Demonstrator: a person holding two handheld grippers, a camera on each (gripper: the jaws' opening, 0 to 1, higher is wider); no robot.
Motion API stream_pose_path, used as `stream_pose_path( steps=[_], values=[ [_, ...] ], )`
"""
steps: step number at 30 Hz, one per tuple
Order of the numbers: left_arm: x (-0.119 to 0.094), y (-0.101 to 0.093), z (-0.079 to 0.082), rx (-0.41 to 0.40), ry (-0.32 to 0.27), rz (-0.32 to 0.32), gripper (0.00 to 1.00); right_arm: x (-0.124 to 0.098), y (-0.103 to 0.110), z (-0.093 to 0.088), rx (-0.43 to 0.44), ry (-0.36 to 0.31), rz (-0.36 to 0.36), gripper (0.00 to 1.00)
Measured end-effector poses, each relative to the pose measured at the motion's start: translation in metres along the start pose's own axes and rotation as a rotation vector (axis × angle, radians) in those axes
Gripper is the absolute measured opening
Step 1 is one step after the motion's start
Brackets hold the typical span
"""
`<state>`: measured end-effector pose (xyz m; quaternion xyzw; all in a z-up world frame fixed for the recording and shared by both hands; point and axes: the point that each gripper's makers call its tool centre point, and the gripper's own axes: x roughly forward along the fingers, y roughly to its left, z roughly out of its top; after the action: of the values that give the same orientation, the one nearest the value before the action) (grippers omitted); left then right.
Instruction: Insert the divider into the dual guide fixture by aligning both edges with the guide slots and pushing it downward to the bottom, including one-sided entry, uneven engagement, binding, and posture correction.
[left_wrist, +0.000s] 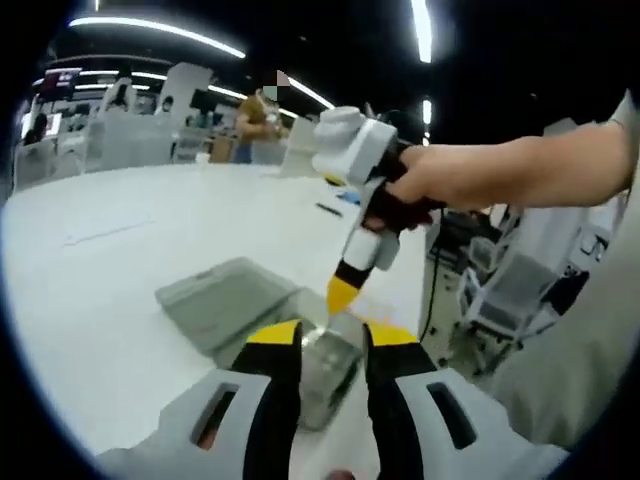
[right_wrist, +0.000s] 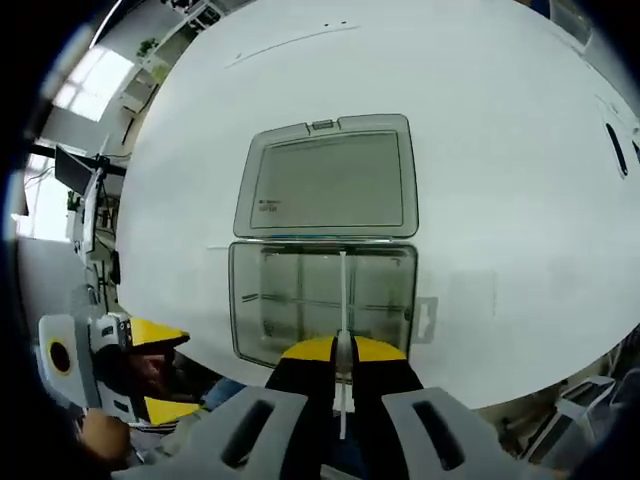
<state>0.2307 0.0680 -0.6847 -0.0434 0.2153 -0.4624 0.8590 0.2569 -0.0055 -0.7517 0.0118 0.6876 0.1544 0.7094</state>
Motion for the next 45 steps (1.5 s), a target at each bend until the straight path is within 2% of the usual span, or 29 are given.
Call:
stream_pose_path(
  steps=[14,19,45],
  values=[
    [-0.001,-0.006,-0.005,0.096,0.045,0.001,0.36,0.001,-0.001,0.000,0.009,0.012,0.000,0.00],
    [-0.001,-0.007,-0.007,0.117,0.053,0.001,0.43,0.000,0.001,0.000,0.018,0.014,0.002,0.00],
    [-0.002,-0.010,-0.015,0.139,0.086,-0.001,0.61,0.009,0.003,0.005,0.022,0.033,-0.014,0.00]
  ],
)
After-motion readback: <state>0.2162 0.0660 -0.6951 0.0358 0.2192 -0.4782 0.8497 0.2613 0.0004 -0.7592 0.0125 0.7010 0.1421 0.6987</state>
